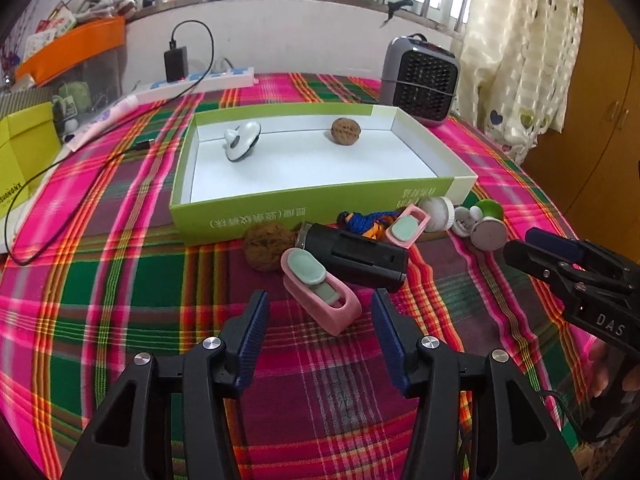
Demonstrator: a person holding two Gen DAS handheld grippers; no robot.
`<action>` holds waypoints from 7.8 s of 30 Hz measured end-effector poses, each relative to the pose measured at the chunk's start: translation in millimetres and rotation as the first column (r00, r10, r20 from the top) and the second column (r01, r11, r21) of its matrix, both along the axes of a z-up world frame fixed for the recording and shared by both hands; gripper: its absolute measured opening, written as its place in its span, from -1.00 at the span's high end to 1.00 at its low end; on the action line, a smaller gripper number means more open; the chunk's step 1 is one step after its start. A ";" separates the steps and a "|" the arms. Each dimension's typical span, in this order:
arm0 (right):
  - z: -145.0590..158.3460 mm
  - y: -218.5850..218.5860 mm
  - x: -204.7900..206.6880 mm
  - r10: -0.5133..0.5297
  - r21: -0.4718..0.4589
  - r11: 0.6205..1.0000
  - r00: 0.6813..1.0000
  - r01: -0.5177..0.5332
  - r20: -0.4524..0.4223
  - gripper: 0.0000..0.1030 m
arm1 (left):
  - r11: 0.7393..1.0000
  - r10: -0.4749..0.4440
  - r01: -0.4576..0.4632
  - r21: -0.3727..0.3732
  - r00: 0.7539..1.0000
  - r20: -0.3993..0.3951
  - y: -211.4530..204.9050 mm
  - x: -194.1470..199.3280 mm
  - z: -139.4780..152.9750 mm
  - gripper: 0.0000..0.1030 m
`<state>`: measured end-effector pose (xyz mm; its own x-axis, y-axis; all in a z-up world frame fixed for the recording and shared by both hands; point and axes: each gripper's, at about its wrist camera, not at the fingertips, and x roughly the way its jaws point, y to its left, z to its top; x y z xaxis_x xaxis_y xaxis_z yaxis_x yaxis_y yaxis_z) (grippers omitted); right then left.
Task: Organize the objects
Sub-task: 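Withdraw both grippers from the box back toward the remaining items, then reach the left gripper to the pink clip while the right grasps the white-green spool, then close the left gripper on the pink clip while the right holds the spool, then carry the pink clip and spool over the white box with both grippers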
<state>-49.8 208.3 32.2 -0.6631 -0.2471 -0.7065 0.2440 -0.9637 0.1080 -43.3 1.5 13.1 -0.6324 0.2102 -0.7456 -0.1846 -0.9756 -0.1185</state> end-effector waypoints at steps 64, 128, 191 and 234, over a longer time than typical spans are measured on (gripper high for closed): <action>-11.9 15.3 -43.7 -0.014 0.078 0.997 0.997 0.008 0.072 -0.02 | 0.997 0.070 -0.070 -0.022 0.997 0.015 -35.5 -10.0 -2.5 0.00; -10.6 8.0 -30.7 -0.003 0.077 0.997 0.999 -0.001 0.050 0.36 | 0.999 0.026 -0.026 -0.022 1.000 0.014 -26.4 -15.6 -1.4 0.70; 33.2 -51.4 -124.2 0.103 0.104 0.989 0.994 -0.100 -0.025 0.36 | 0.999 -0.032 0.032 0.003 0.999 -0.040 -7.0 -115.5 41.4 0.69; -5.5 -68.5 -183.1 0.085 0.174 0.980 0.994 -0.095 0.068 0.35 | 1.000 -0.022 0.023 -0.011 0.998 0.053 -3.5 -170.9 6.6 0.69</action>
<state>-232.9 139.8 26.6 -0.5993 -0.1714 -0.7820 0.3288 -0.9433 -0.0452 -214.3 -2.0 19.7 -0.5872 0.2152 -0.7803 -0.2006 -0.9726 -0.1174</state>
